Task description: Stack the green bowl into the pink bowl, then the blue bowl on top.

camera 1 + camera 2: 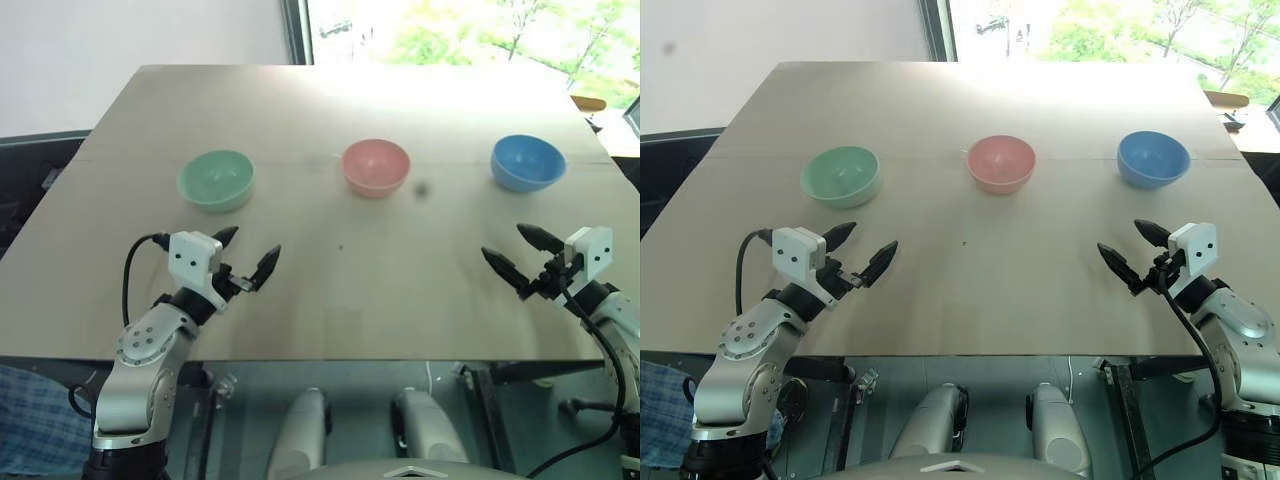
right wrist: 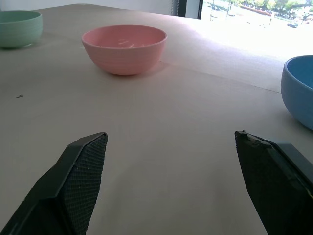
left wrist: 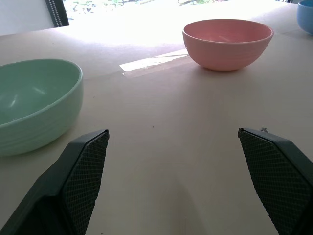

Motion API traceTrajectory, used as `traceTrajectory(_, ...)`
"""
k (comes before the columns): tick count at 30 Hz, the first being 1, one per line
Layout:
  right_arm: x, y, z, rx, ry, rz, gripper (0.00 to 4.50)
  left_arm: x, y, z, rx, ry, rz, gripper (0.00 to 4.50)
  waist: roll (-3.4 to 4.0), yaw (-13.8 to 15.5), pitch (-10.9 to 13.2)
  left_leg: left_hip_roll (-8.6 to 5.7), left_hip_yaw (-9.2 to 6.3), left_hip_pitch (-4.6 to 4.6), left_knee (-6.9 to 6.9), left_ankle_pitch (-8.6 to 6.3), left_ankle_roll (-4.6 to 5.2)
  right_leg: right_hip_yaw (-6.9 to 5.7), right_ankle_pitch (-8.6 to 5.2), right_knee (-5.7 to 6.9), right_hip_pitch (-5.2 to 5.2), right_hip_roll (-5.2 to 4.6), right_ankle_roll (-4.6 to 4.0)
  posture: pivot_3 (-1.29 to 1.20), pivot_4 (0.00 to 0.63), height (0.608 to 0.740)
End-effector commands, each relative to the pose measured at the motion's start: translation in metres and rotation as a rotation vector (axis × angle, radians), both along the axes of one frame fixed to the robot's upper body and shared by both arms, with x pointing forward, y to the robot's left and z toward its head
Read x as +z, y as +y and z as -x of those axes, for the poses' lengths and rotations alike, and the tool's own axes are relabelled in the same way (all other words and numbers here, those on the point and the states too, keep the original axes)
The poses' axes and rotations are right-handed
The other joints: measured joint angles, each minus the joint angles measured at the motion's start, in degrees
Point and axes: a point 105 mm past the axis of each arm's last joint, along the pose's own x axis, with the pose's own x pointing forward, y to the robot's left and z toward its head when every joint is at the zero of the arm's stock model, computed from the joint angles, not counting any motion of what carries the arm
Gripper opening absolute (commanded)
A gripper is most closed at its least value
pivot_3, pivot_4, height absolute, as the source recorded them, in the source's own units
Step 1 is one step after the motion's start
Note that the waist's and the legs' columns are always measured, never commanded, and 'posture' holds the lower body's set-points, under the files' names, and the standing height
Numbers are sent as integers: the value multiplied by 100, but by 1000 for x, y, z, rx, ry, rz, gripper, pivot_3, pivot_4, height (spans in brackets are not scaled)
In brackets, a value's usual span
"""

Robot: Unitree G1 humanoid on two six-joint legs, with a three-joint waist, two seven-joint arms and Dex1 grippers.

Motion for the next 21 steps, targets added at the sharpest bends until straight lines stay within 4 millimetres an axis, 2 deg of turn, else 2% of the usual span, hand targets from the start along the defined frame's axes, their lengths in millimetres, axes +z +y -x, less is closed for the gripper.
traceTrajectory(1, 15, -1, 4, 5, -67, 16, 4397, 17, -3, -1, -16, -80, -20, 4500, 0, 1, 0, 0, 0, 0, 0, 0, 0, 0, 0, 0, 0, 0, 0, 0, 150, 740)
traceTrajectory(10, 17, -5, 2, -1, -54, 46, 4397, 12, -11, -2, -49, -84, 11, 4500, 0, 8, 0, 0, 0, 0, 0, 0, 0, -1, 0, -2, 1, 0, 0, 0, 150, 740)
traceTrajectory(21, 22, 1, -3, 63, -53, 87, 4397, 12, -14, 3, -57, -91, 16, 4500, 0, -4, 0, 0, 1, 2, 0, 0, 0, 1, 0, -2, 3, 0, 0, 0, 150, 740)
